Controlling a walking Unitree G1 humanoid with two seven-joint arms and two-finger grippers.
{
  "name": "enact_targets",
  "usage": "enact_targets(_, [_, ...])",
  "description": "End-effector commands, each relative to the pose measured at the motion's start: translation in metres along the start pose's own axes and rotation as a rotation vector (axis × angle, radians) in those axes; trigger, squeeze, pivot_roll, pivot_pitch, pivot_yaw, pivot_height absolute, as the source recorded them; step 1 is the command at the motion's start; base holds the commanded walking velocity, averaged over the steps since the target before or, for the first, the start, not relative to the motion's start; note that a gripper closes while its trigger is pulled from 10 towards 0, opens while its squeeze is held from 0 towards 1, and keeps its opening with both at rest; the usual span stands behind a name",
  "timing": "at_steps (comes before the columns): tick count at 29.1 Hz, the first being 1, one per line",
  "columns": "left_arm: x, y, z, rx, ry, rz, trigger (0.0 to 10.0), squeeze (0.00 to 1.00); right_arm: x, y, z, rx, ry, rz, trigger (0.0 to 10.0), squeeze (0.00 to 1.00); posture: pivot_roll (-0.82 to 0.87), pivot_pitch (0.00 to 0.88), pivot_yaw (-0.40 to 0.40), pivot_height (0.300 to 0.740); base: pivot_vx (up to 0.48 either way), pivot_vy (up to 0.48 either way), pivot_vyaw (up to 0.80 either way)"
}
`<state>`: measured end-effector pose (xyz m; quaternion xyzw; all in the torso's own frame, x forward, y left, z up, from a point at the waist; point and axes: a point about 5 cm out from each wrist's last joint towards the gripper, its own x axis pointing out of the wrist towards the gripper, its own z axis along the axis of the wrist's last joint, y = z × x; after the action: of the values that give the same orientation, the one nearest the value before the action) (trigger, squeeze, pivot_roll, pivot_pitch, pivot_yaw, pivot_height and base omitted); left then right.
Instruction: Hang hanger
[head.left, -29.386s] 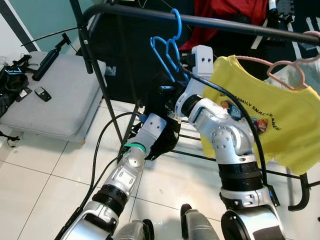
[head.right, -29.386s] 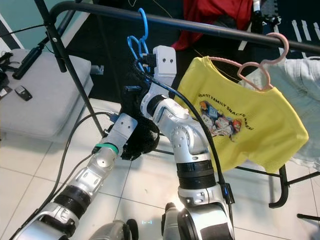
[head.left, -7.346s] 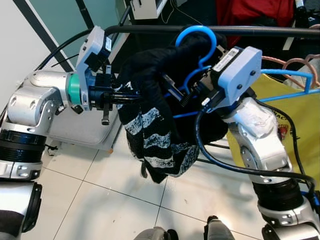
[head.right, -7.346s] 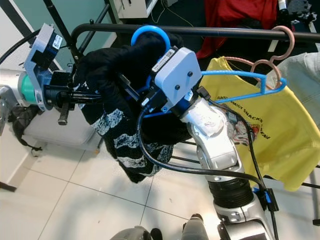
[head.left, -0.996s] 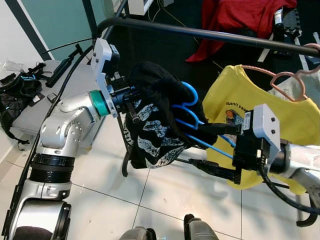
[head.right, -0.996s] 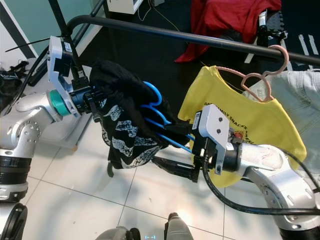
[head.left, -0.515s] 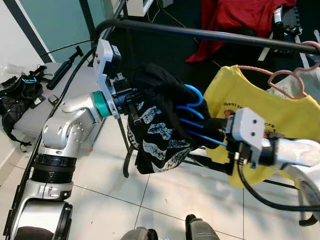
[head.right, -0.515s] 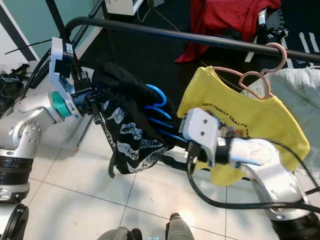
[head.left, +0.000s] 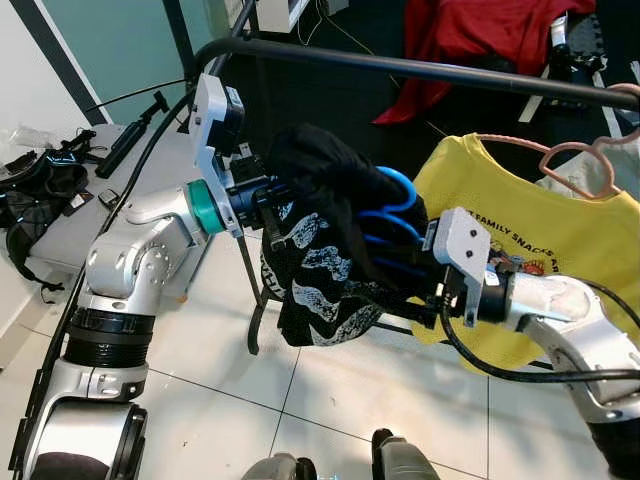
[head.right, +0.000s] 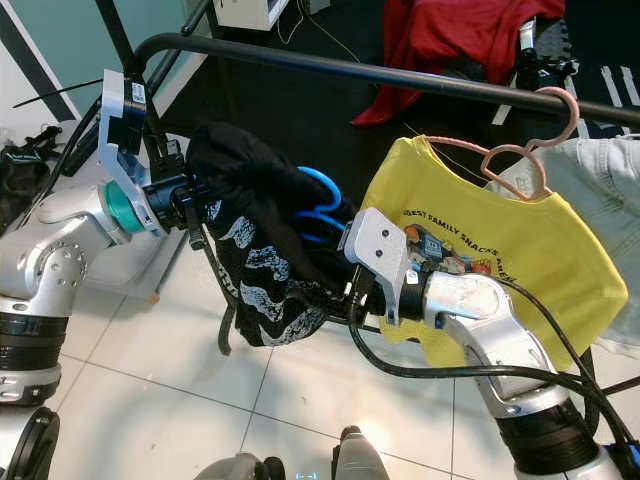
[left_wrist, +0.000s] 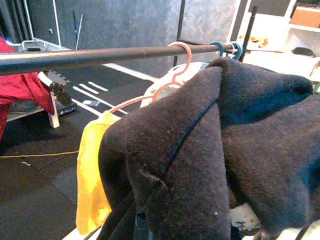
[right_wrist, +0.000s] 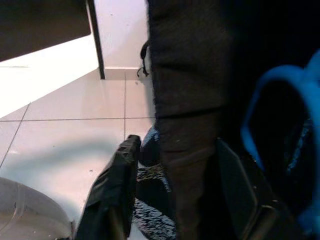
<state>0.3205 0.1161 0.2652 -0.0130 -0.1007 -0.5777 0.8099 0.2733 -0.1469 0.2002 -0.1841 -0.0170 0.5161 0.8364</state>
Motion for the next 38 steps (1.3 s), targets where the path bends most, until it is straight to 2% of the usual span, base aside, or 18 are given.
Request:
enact_targets(1, [-0.003,-0.001,0.003,0.015,-0.011,-0.007,0.0,0.0,-0.005,-0.005,0.007,-0.023,-0.035,-0.027,0.0,0.0,-0.16,0.053,0.117,0.74,0.0,0.0,0.0])
enact_targets(6, [-0.003,-0.001,-0.002,0.013,0.005,-0.006,0.0,0.0,-0.019,-0.012,0.028,-0.093,-0.07,-0.06,0.0,0.0,-0.17,0.053,0.124,0.74,0.0,0.0,0.0])
enact_targets(12, [-0.002,0.0,-0.004,0.011,0.016,-0.006,0.0,0.0,-0.032,-0.012,0.044,-0.145,-0.074,-0.051,0.0,0.0,-0.18,0.057,0.134,0.74,0.0,0.0,0.0])
enact_targets(22, [0.0,0.0,-0.003,0.011,0.018,-0.016,0.0,0.0,-0.035,-0.007,0.041,-0.156,-0.043,-0.043,0.0,0.0,-0.18,0.059,0.141,0.74,0.0,0.0,0.0])
enact_targets(23, [0.0,0.001,-0.003,0.012,0.018,-0.016,0.0,0.0,-0.034,-0.006,0.04,-0.154,-0.034,-0.04,2.4,0.0,-0.18,0.059,0.141,0.74,0.0,0.0,0.0])
enact_targets(24, [0.0,0.001,-0.003,0.012,0.018,-0.016,0.0,0.0,-0.034,-0.006,0.04,-0.154,-0.034,-0.04,2.4,0.0,-0.18,0.059,0.141,0.74,0.0,0.0,0.0])
enact_targets(25, [0.0,0.001,-0.003,0.013,0.019,-0.016,0.0,0.0,-0.033,-0.005,0.039,-0.158,-0.026,-0.039,9.3,0.0,-0.18,0.058,0.143,0.74,0.0,0.0,0.0])
enact_targets(26, [0.0,0.001,-0.003,0.014,0.019,-0.015,0.0,0.0,-0.031,-0.004,0.038,-0.157,-0.021,-0.037,10.0,0.0,-0.18,0.058,0.143,0.74,0.0,0.0,0.0])
enact_targets(27, [0.0,0.002,-0.002,0.015,0.02,-0.015,0.0,0.0,-0.029,-0.002,0.035,-0.166,-0.005,-0.025,10.0,1.0,-0.18,0.057,0.145,0.74,0.0,0.0,0.0])
enact_targets(31, [0.0,0.002,-0.002,0.018,0.022,-0.014,0.0,0.0,-0.027,0.003,0.032,-0.149,0.007,0.006,10.0,1.0,-0.18,0.057,0.145,0.74,0.0,0.0,0.0])
enact_targets(35, [-0.001,0.003,-0.002,0.021,0.027,-0.011,0.0,0.0,-0.034,0.025,0.041,-0.102,0.033,0.192,10.0,1.0,-0.18,0.054,0.154,0.74,0.0,0.0,0.0])
enact_targets(38, [-0.001,0.004,-0.002,0.022,0.028,-0.011,0.0,0.0,-0.036,0.028,0.042,-0.098,0.041,0.221,10.0,1.0,-0.18,0.054,0.154,0.74,0.0,0.0,0.0])
